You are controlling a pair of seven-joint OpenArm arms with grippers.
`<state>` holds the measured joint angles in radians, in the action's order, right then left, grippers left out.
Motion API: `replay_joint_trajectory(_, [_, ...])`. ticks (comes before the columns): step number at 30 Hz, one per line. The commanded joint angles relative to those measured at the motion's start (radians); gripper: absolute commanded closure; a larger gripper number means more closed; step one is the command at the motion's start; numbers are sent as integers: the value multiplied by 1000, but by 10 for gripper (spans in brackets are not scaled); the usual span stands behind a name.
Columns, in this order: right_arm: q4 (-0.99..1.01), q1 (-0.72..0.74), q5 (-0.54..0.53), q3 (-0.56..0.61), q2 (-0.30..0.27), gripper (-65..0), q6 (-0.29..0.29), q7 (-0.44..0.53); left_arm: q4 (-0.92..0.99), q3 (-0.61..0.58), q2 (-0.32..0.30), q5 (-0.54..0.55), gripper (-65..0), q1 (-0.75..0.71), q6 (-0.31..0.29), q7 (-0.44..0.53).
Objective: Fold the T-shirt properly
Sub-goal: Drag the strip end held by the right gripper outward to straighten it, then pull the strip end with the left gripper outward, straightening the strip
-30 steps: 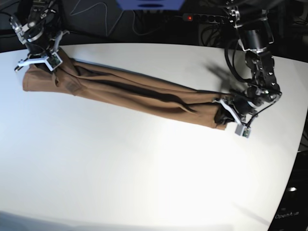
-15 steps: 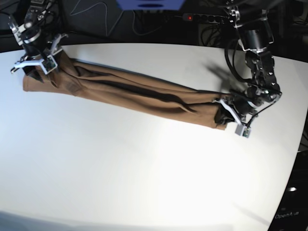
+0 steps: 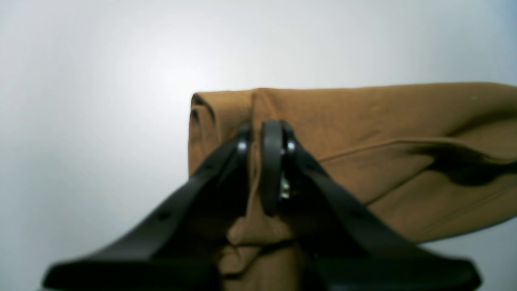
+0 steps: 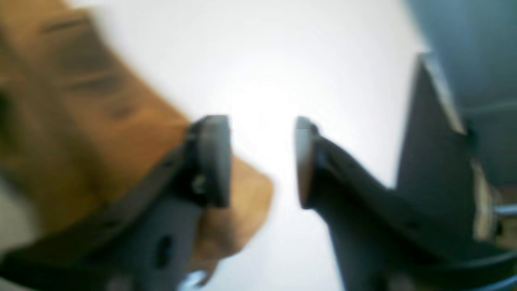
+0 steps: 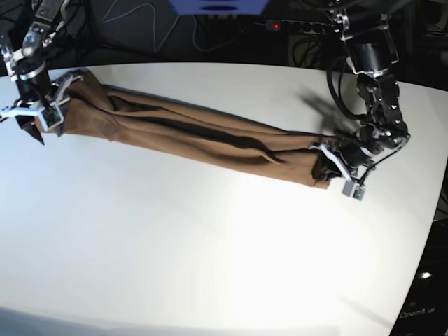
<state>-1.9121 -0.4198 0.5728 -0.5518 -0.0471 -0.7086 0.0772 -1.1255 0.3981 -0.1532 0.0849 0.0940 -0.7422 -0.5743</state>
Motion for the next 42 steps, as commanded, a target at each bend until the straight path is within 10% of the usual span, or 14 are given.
replay_joint_trajectory(1, [-11, 14, -14, -17, -9, -160, 10, 16, 22, 2, -15, -130, -37, -29, 44, -148])
replay_joint_trajectory(8, [59, 92, -12, -70, 45, -1, 10, 17, 23, 2, -15, -130, -37, -29, 44, -146])
replay_joint_trajectory(31, [87, 14, -12, 22, 97, -1, 10, 25, 23, 0, -15, -130, -37, -24, 44, -146])
replay_joint_trajectory(42, [231, 66, -12, 19, 5, -1, 10, 25, 23, 0, -32, -132, -37, -24, 44, -148])
